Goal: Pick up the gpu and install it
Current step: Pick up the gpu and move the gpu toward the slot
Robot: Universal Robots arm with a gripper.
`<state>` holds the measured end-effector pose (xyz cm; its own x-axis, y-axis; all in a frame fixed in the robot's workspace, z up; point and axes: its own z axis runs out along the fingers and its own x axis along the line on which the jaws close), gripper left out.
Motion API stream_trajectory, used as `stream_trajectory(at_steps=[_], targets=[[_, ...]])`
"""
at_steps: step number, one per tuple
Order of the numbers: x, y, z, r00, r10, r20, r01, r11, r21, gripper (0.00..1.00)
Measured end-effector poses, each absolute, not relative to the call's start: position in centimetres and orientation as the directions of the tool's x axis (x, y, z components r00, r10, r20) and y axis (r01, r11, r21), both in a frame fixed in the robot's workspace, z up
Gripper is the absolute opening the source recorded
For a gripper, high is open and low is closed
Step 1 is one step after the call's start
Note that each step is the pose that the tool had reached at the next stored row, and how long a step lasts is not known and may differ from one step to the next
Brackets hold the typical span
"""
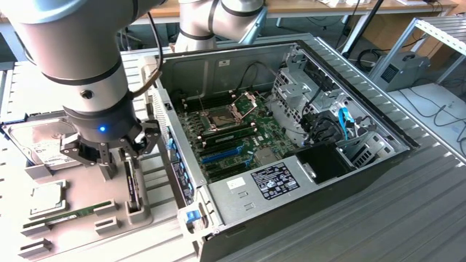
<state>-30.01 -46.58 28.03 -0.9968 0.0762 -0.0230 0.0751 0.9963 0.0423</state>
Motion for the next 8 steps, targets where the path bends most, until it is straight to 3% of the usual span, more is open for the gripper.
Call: stream_trajectory(at_steps=[8], targets=[[-29.9, -46.6, 26.5, -0.997, 0.076, -0.022, 0.075, 0.996, 0.042, 0.42]])
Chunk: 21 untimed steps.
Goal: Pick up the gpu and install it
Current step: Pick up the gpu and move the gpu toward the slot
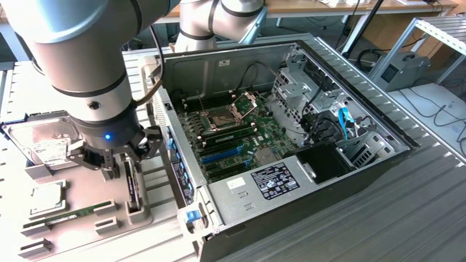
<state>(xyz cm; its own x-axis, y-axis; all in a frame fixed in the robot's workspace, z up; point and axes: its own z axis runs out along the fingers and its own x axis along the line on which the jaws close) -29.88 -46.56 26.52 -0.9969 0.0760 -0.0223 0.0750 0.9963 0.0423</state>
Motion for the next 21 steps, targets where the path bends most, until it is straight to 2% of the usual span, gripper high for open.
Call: stream_trajectory(at_steps=[21], targets=[[-29.9, -45.0, 24.3, -0.997, 0.071, -0.022, 0.070, 0.997, 0.042, 0.42]])
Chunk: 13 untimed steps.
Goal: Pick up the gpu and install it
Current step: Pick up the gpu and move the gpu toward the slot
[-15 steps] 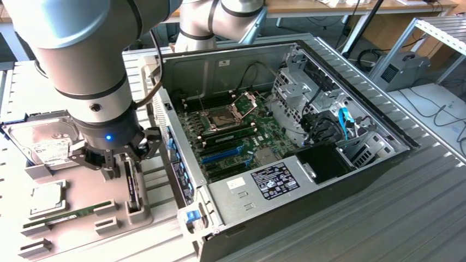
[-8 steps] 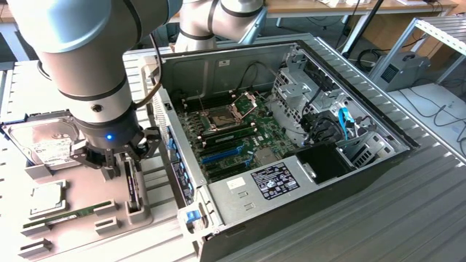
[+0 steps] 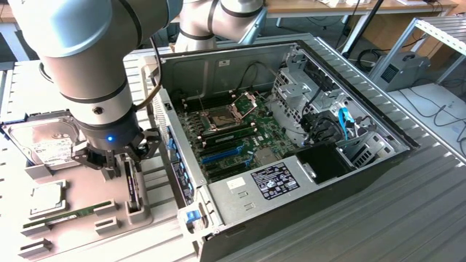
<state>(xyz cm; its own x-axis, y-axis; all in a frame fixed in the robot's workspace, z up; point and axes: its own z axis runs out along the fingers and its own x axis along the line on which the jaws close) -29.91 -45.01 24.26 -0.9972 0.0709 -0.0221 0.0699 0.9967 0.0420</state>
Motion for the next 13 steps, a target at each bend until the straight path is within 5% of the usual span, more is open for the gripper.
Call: stream_trajectory(at_steps=[5, 8, 13], targets=[[-29.90, -45.00, 24.25, -0.997, 0.071, -0.022, 0.070, 0.997, 0.042, 0.41], [-29.90, -45.00, 24.25, -0.997, 0.071, -0.022, 0.070, 0.997, 0.042, 0.27], [-29.90, -45.00, 24.25, -0.997, 0.071, -0.022, 0.070, 0.997, 0.042, 0.26]])
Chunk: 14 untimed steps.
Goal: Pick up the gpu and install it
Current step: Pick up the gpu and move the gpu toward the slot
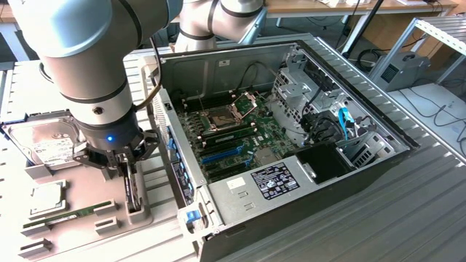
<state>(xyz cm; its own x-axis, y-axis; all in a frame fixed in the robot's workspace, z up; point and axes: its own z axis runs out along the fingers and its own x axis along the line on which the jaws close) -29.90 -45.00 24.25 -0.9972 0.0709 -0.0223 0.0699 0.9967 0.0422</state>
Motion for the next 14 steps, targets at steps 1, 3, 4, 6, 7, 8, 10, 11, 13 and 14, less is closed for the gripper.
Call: stream_trajectory(at_steps=[1, 3, 4, 6, 7, 8, 10, 11, 13, 14], targets=[[-29.90, -45.00, 24.25, -0.997, 0.071, -0.022, 0.070, 0.997, 0.042, 0.26], [-29.91, -45.00, 24.25, -0.997, 0.071, -0.022, 0.070, 0.997, 0.042, 0.26], [-29.91, -45.00, 24.25, -0.997, 0.071, -0.022, 0.070, 0.997, 0.042, 0.26], [-29.90, -45.00, 24.25, -0.997, 0.071, -0.022, 0.070, 0.997, 0.042, 0.26], [-29.90, -45.00, 24.25, -0.997, 0.071, -0.022, 0.070, 0.997, 0.042, 0.26], [-29.90, -45.00, 24.25, -0.997, 0.071, -0.022, 0.070, 0.997, 0.042, 0.26], [-29.90, -45.00, 24.25, -0.997, 0.071, -0.022, 0.070, 0.997, 0.042, 0.26], [-29.90, -45.00, 24.25, -0.997, 0.071, -0.022, 0.070, 0.997, 0.042, 0.26], [-29.90, -45.00, 24.25, -0.997, 0.071, -0.022, 0.070, 0.997, 0.042, 0.26], [-29.90, -45.00, 24.25, -0.997, 0.071, -0.022, 0.070, 0.997, 0.042, 0.26]])
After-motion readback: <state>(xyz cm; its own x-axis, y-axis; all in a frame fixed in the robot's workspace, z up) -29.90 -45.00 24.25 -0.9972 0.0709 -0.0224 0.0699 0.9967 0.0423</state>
